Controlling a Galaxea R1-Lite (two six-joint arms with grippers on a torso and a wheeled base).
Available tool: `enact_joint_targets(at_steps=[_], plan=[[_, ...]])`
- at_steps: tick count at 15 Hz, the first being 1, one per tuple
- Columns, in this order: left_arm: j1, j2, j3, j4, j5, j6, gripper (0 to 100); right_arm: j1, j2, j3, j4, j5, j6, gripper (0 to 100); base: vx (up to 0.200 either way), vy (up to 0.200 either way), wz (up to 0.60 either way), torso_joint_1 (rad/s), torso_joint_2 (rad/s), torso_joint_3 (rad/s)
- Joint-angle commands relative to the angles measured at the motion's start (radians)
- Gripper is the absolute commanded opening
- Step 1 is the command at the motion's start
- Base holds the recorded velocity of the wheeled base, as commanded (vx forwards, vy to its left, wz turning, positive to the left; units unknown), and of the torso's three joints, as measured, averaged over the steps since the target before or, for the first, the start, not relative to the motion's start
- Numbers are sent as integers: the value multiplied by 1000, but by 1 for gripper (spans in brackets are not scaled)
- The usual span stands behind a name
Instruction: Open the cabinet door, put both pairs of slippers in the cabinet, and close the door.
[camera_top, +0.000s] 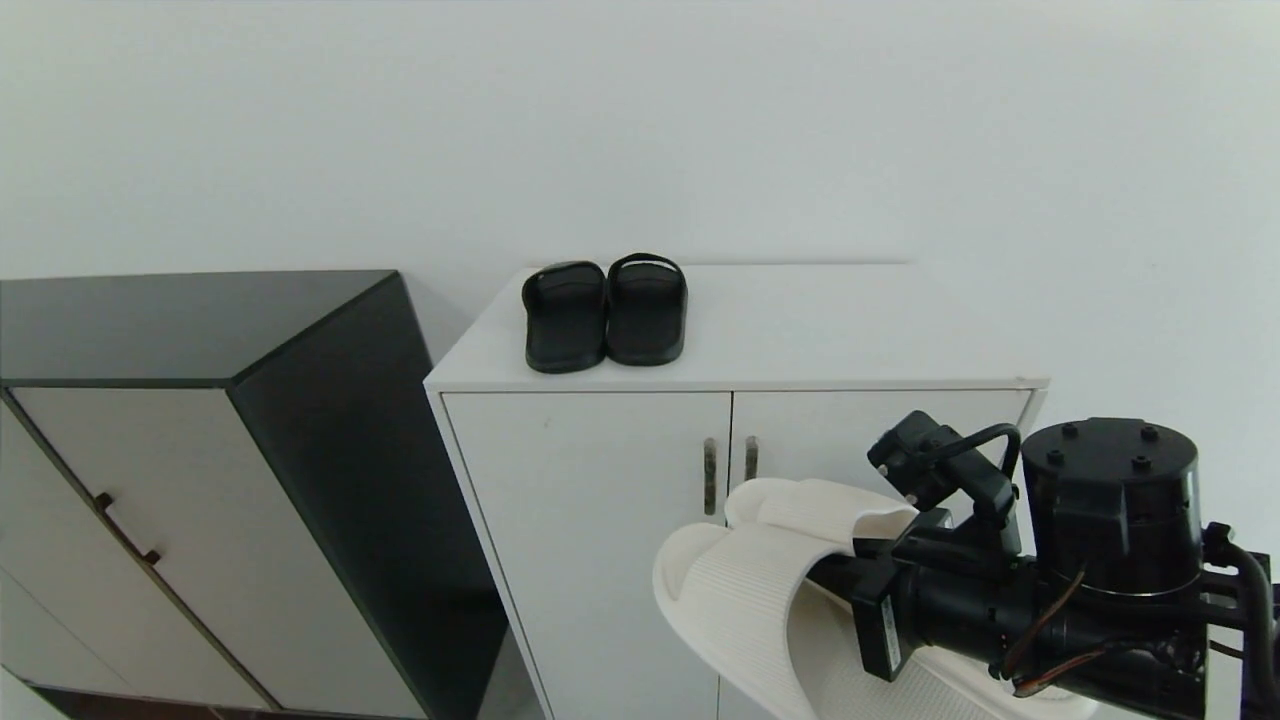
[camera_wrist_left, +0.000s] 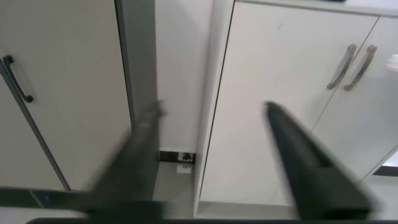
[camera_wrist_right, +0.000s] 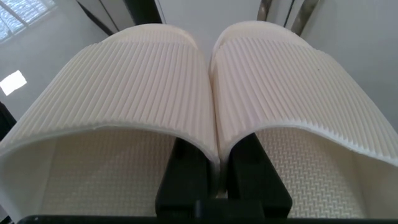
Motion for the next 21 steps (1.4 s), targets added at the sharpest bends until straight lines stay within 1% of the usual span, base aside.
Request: enact_joint_targets(at_steps=[1, 9, 10, 12, 17, 18, 19, 21], plan=[[0, 0, 1, -1, 1, -1, 100, 2, 1, 1, -1, 0, 0, 0, 0, 0, 0, -188, 500, 310], [0, 0, 1, -2, -1, 2, 100, 7, 7, 11, -1, 3, 0, 0, 0, 0, 0, -160, 486, 322], [0, 0, -1, -1, -7, 5, 100, 10, 7, 13, -1, 2, 0, 0, 0, 0, 0, -119, 471, 344], [0, 1, -1, 1, -32, 1, 100, 14, 5, 18, -1, 0, 0, 0, 0, 0, 0, -110, 461, 352], [0, 0, -12, -1, -33, 1, 100, 24, -10, 21, -1, -1, 0, 0, 0, 0, 0, -71, 447, 374], [-2, 24, -65, 1, -38, -41, 100, 24, -15, 21, -1, 0, 0, 0, 0, 0, 0, -41, 437, 398], [-6, 75, -121, 2, -67, -67, 100, 24, -16, 21, -1, 0, 0, 0, 0, 0, 0, -22, 344, 320], [-6, 230, -213, -2, -200, -67, 100, 24, -18, 24, -1, 2, 0, 0, 0, 0, 0, -7, 159, 146]])
